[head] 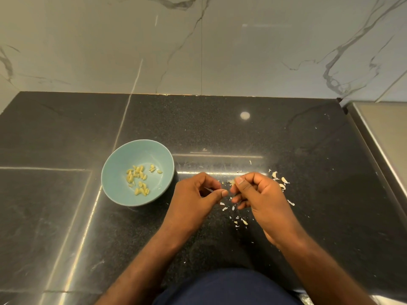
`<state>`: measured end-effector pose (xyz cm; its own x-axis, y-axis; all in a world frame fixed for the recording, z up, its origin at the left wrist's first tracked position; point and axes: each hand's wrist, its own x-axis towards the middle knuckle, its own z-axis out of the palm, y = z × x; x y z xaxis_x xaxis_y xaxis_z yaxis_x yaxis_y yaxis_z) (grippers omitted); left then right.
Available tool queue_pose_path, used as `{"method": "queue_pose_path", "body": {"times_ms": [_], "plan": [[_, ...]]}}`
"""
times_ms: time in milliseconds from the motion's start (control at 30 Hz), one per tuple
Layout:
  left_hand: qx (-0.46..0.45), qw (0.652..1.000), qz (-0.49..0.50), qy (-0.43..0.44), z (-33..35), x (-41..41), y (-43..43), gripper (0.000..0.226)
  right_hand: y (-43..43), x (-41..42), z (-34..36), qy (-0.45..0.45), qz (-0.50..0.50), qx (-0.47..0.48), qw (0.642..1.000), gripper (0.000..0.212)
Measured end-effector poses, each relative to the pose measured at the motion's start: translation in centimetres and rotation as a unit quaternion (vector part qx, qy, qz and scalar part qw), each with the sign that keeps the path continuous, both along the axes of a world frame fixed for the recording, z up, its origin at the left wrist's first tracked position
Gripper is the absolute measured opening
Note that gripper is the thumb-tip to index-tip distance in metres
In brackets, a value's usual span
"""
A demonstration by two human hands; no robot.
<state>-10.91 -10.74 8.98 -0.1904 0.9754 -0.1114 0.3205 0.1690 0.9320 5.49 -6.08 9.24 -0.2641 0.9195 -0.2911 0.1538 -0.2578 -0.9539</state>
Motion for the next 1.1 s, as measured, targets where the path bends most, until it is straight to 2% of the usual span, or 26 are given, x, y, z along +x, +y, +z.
{"method": "queue_pose_path", "body": {"times_ms": [67,300,367,533,667,800,867,967,1033,1100], "plan": [[0.010,0.999,-0.036,0.006,0.2,0.0,0.1,0.021,-0.2,0.0,-0.3,-0.022,0.035,-0.001,0.999,0.017],[0.048,0.988,-0.122,0.079,0.5,-0.5,0.2,0.008,-0.2,0.6,-0.1,-0.029,0.149,-0.041,0.988,0.021],[0.055,0.984,-0.146,0.088,0.6,-0.7,0.3,0.008,-0.1,0.8,0.3,-0.006,0.177,-0.061,0.982,0.022],[0.089,0.967,-0.177,0.160,0.2,-0.8,0.2,0.018,-0.2,0.5,0.7,0.033,0.165,-0.113,0.979,0.029],[0.090,0.967,-0.168,0.170,-0.2,-0.6,0.2,0.026,-0.5,-0.1,0.2,0.019,0.155,-0.082,0.984,0.033],[0.085,0.970,-0.145,0.178,-0.7,-0.1,0.2,0.031,-0.9,-0.2,0.4,0.023,0.137,-0.090,0.986,0.032],[0.074,0.976,-0.132,0.154,-0.8,0.4,0.1,0.032,-1.0,-0.2,0.4,0.031,0.125,-0.100,0.987,0.032],[0.013,0.995,-0.093,0.031,-0.3,1.4,0.3,0.031,-1.0,-0.4,-0.3,0.011,0.123,-0.050,0.991,0.033],[-0.034,0.996,-0.071,-0.048,0.2,2.0,0.3,0.034,-1.1,-0.3,-1.0,-0.025,0.128,0.030,0.991,0.035],[-0.091,0.983,-0.047,-0.153,0.8,2.4,0.3,0.034,-1.1,0.0,-1.5,-0.095,0.133,0.178,0.970,0.032]]}}
